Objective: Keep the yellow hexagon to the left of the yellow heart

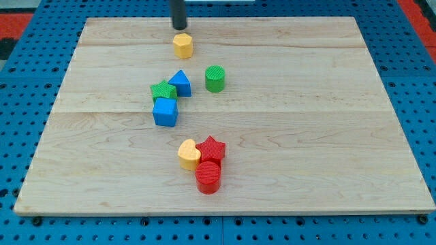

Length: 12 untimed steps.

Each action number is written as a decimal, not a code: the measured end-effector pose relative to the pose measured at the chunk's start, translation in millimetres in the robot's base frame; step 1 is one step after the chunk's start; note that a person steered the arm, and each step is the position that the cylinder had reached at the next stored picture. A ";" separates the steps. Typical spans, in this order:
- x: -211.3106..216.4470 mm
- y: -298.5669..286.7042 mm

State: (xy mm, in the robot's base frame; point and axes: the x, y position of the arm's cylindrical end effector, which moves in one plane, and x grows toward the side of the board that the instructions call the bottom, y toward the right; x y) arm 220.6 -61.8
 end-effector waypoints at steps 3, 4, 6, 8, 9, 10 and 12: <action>134.5 -76.2; 128.6 -45.3; 210.2 -33.1; 174.4 -53.7; 212.9 -98.3; 265.8 -135.1; 261.7 -206.8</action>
State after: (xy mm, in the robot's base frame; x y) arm 482.3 -268.6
